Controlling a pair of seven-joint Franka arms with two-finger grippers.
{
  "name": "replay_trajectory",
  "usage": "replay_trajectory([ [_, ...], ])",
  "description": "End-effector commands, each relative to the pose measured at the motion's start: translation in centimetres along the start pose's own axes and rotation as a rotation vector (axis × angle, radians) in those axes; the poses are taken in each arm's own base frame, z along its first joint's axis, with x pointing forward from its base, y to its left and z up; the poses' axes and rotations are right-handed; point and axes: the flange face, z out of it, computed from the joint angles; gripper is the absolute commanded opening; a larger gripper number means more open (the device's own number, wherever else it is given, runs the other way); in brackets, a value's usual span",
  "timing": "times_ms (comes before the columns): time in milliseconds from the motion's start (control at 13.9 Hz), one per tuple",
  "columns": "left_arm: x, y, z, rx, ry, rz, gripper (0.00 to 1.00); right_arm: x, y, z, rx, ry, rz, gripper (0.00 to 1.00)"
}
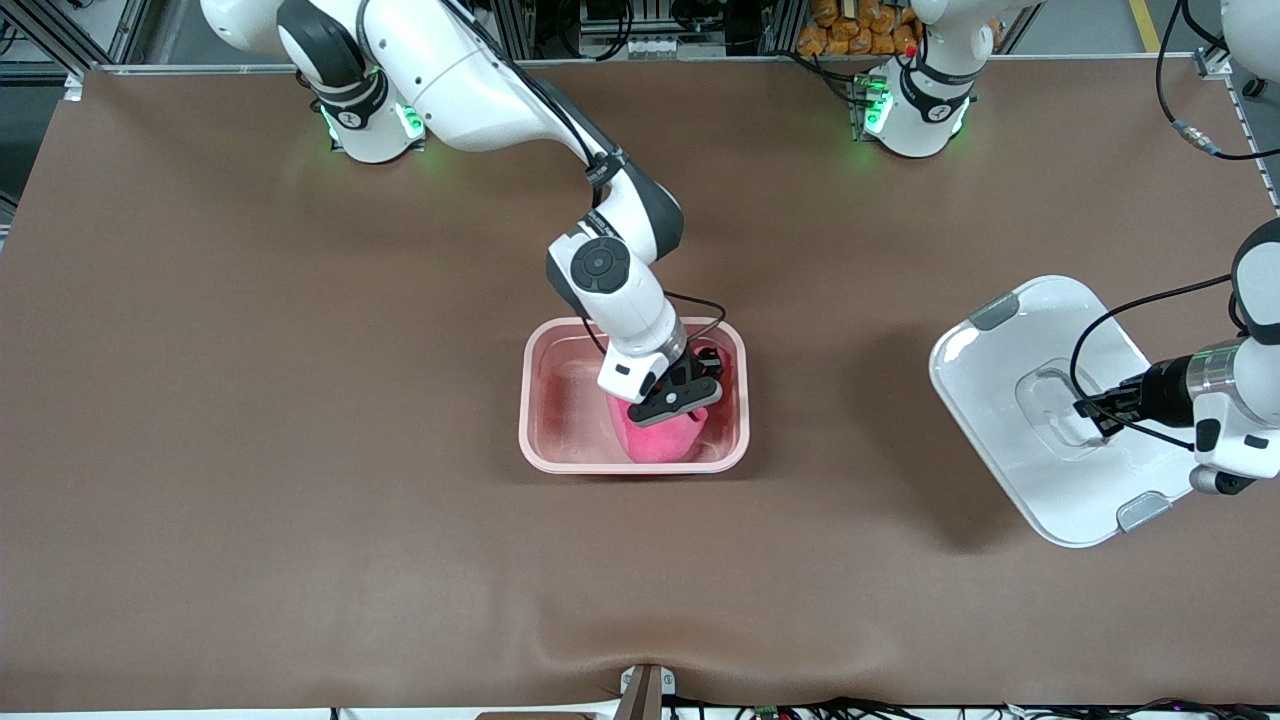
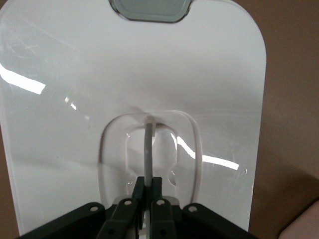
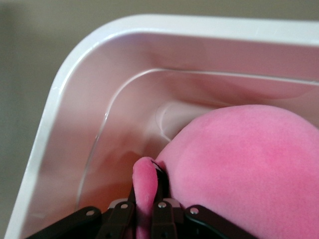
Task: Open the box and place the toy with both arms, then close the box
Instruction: 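Release the toy in the box and withdraw the right gripper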
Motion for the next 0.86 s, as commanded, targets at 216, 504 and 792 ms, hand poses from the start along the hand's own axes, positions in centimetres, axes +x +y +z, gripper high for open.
replay_trajectory([
  [216, -0.2, -0.2, -0.7, -0.016, -0.005, 0.016, 0.0, 0.3, 1.3, 0.8, -0.018, -0.004, 0.004, 1.0],
  [504, -0.2, -0.2, -0.5, -0.013, -0.007, 0.016, 0.0, 1.9, 2.4, -0.9, -0.009, 0.02, 0.032, 1.0],
  [792, -0.2, -0.2, -0.7, -0.014, -0.004, 0.018, 0.0, 2.8, 2.6, -2.2, 0.001, 0.036, 0.046, 1.0],
])
